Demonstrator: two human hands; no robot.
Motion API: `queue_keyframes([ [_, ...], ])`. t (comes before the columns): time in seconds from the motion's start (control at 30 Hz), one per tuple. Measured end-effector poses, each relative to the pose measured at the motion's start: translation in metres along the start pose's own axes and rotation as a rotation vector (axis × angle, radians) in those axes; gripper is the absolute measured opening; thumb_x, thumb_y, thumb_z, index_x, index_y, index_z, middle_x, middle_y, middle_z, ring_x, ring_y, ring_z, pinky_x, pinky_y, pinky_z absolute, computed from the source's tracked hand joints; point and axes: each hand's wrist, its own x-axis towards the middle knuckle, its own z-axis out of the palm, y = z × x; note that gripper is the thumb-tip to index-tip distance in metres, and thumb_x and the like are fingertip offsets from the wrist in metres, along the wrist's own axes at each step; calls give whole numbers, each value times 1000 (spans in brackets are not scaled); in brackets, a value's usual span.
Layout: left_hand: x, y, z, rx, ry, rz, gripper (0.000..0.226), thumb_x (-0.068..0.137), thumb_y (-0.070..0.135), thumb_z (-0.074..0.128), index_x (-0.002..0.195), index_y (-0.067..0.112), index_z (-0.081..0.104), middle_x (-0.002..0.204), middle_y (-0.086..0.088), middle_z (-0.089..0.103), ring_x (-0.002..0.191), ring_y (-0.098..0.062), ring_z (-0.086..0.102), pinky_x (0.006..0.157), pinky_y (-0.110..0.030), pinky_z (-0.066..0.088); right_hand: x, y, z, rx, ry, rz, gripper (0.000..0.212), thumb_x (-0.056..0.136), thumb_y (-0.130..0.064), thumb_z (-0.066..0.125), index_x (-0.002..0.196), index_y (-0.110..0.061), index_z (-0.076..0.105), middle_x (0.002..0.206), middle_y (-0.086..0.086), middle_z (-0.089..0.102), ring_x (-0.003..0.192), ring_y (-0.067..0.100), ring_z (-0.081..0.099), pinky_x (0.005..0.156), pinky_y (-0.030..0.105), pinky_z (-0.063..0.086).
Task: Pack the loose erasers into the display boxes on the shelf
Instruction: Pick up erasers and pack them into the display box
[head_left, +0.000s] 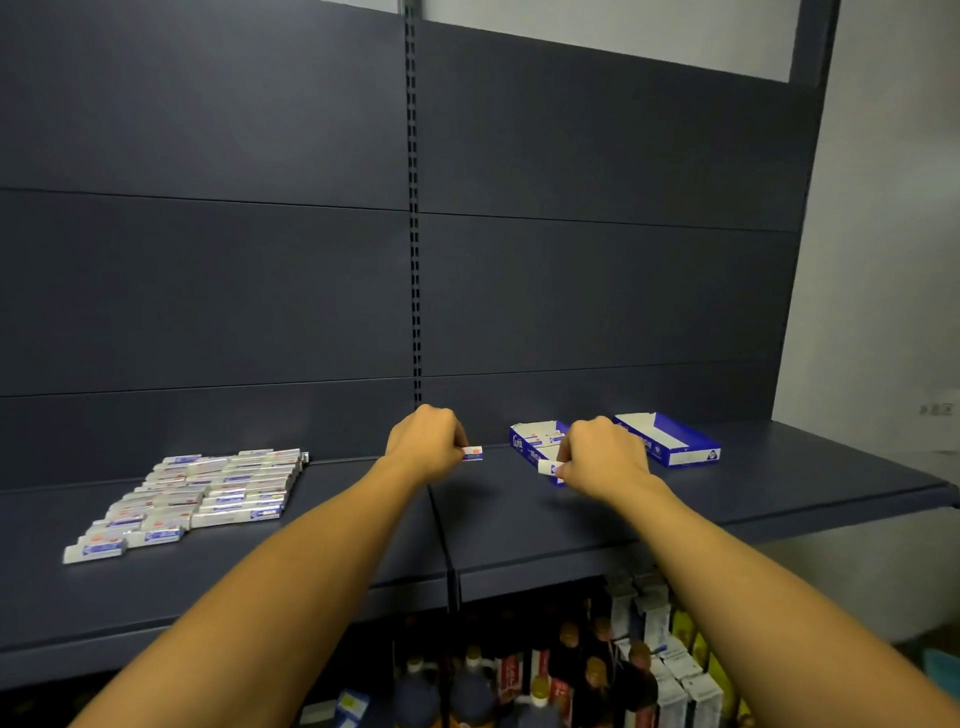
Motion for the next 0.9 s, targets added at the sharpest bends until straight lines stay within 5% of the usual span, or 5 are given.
queue_keyframes([
  [0.9,187,23,105,-266,19,-56,22,91,16,62,101,25,80,100,6,76,87,-14,68,75,-36,60,190,75,96,129,-14,-4,13,92,-29,68,105,-29,69,105,-3,68,91,16,64,71,27,52],
])
